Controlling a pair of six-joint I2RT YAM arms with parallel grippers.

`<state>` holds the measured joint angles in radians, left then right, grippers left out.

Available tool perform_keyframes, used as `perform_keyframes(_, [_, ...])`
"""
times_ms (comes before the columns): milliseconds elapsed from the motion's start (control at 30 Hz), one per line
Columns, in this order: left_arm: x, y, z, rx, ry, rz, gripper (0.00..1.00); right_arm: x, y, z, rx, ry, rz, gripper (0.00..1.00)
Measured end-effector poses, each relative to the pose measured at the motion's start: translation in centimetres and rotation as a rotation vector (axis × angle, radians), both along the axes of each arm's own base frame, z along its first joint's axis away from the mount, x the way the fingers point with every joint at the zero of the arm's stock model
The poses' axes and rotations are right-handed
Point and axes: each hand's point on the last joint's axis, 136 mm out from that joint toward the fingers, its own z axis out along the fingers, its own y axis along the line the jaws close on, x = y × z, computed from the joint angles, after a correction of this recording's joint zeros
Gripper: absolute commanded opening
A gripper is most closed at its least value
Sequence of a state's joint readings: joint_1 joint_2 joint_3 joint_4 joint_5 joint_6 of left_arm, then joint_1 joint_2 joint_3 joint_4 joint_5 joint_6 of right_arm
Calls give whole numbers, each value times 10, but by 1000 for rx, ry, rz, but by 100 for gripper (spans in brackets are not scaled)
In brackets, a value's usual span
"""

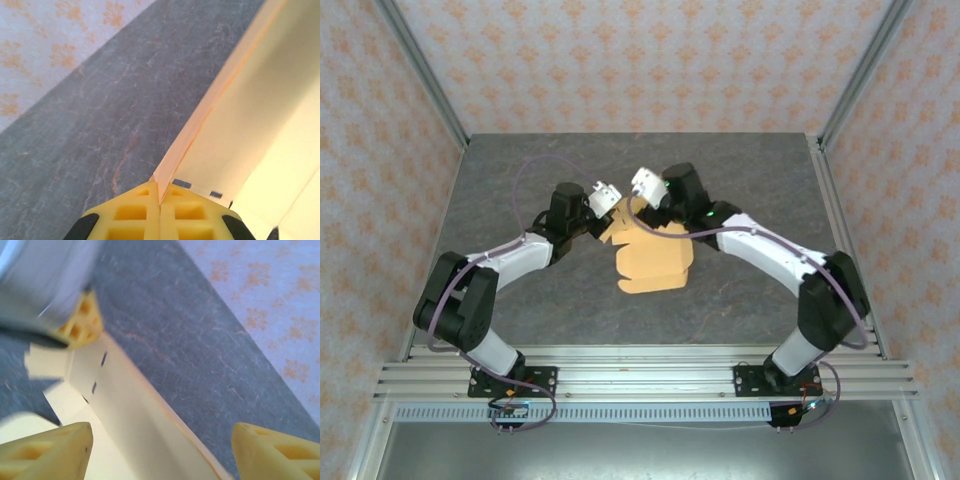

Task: Fold the paper box

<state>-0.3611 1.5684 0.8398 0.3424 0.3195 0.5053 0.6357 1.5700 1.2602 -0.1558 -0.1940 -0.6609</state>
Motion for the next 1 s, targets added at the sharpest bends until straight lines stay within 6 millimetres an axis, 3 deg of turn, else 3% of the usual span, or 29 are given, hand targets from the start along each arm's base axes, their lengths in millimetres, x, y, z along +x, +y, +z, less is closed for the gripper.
perform_keyframes(167, [1, -2, 7, 16, -86, 54, 0, 31, -37, 69, 187, 61, -170, 75])
perform_keyframes(267, [2, -6, 12, 46, -131, 74, 0, 60, -51, 93, 257, 132, -285, 76])
perform_keyframes(333, [1, -10, 15, 63, -153, 76, 0, 77, -57, 94, 281, 188, -346, 78])
perform_keyframes(400, [1, -15, 16, 84, -164, 70, 0, 91, -63, 81, 282, 258, -403, 80])
perform_keyframes(467, [4, -19, 16, 112, -179, 68, 0, 101, -70, 53, 258, 349, -462, 82])
perform_keyframes(567, [7, -23, 14, 166, -198, 69, 0, 100, -82, 5, 208, 486, -538, 83])
perform_keyframes(667, [7, -27, 5, 235, -209, 66, 0, 92, -94, -27, 186, 583, -599, 81])
perform_keyframes(867, [4, -36, -18, 338, -198, 53, 0, 77, -131, -65, 225, 702, -744, 70])
perform_keyframes(1000, [9, -36, -12, 346, -200, 66, 0, 64, -161, -79, 271, 719, -859, 65])
